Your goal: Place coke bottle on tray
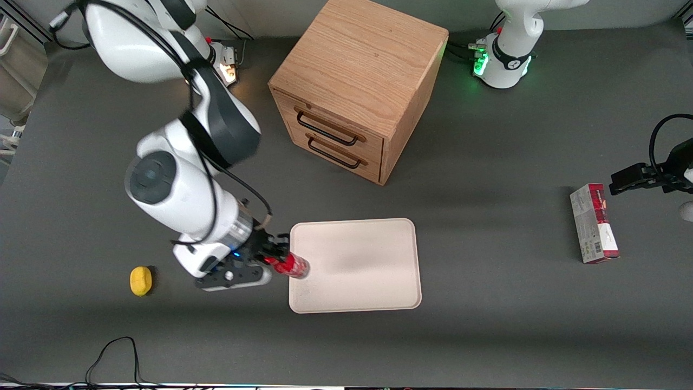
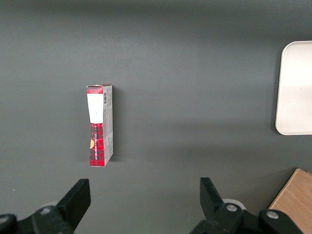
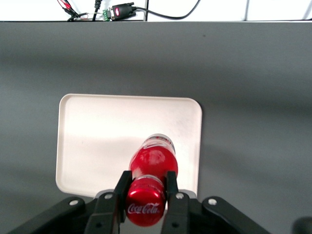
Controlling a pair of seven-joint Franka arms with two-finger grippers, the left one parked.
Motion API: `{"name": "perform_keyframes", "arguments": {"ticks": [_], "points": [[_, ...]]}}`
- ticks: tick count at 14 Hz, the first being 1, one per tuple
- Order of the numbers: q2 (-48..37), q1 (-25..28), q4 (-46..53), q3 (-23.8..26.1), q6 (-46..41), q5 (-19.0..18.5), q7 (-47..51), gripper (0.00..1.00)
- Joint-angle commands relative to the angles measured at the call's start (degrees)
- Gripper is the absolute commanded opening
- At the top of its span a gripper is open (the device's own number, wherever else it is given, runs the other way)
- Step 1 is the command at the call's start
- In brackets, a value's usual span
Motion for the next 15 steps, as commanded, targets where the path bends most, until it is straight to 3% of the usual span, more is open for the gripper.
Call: {"name": "perform_keyframes", "arguments": {"ticks": [1, 4, 12, 13, 14, 15], "points": [[4.4, 0.5, 1.6, 0.8, 4.4, -3.1, -0.5, 0.0], [6.7, 1.5, 1.0, 0.8, 4.9, -8.9, -0.6, 0.0], [8.7, 1.4, -1.1, 0.7, 8.7, -9.4, -0.5, 0.12], [8.8, 1.4, -1.3, 0.6, 8.8, -9.4, -0.6, 0.23], [8.8, 1.3, -1.6, 0.5, 8.8, -9.4, -0.5, 0.91], [8.4, 1.3, -1.6, 0.5, 8.8, -9.4, 0.0, 1.0]]}}
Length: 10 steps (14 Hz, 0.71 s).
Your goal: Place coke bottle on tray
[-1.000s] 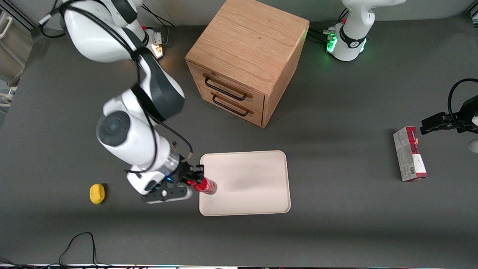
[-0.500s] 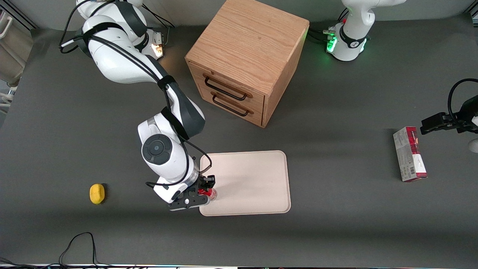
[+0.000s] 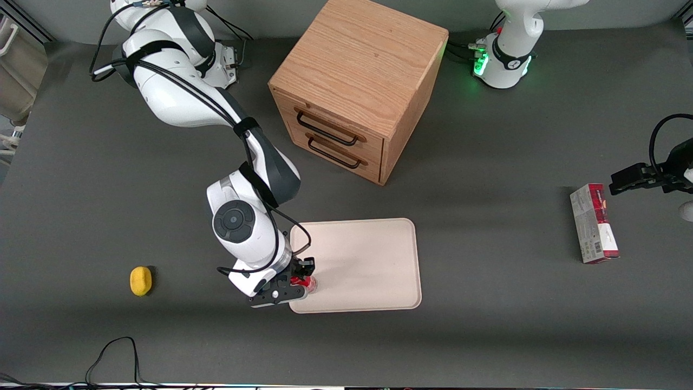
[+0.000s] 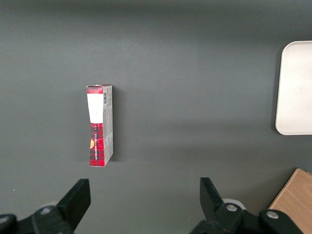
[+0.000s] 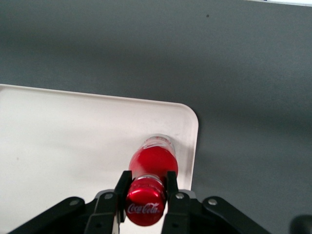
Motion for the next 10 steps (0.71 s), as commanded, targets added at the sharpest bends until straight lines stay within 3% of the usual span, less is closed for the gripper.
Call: {"name": "perform_keyframes", "arguments": {"ticks": [1, 3, 6, 8, 10], "points": [[-1.7, -0.5, -0.6, 0.3, 0.8, -1.2, 0.5, 1.0], [-6.8, -1.7, -2.4, 0.2, -1.8, 0.3, 2.3, 1.0], [-22.0, -5.5, -18.5, -1.1, -6.2, 4.0, 1.2, 1.0], [-34.4, -6.2, -32.9, -6.2, -5.7, 8.3, -0.7, 1.0], [-45.1, -6.0, -44.2, -12.7, -6.2, 13.1, -9.3, 1.0]]}}
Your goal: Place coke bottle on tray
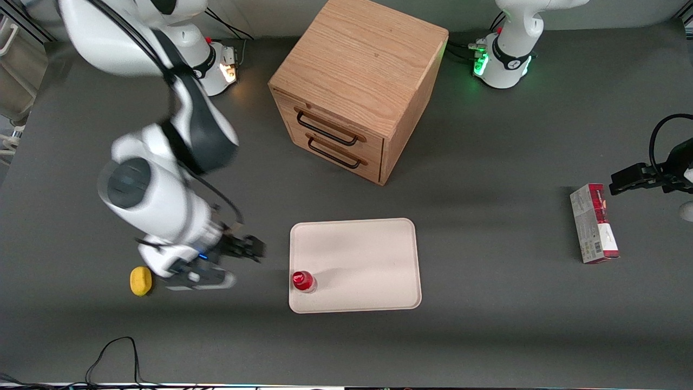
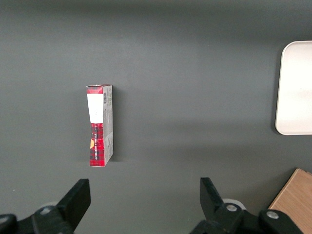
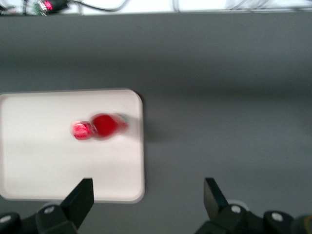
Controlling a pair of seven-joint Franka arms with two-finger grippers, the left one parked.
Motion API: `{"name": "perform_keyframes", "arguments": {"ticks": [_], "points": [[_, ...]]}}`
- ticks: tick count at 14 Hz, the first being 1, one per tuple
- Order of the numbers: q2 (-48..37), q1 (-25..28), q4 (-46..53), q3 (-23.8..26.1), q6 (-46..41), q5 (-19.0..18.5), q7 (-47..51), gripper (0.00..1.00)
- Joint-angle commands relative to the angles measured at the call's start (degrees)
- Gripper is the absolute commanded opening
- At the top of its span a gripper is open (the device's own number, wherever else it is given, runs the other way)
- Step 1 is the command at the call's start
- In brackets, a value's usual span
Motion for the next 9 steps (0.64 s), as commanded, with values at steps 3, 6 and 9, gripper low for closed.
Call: {"name": "perform_keyframes", "arguments": {"ticks": [3, 6, 9], "points": [[-29.2, -0.7, -33.5, -10.2, 0.1, 4.7, -9.2, 1.0], [-32.8, -3.6, -34.5, -10.1, -6.2, 1.1, -9.9, 1.0], [-31.9, -5.8, -31.2, -9.8, -8.0, 1.0, -12.2, 1.0]]}}
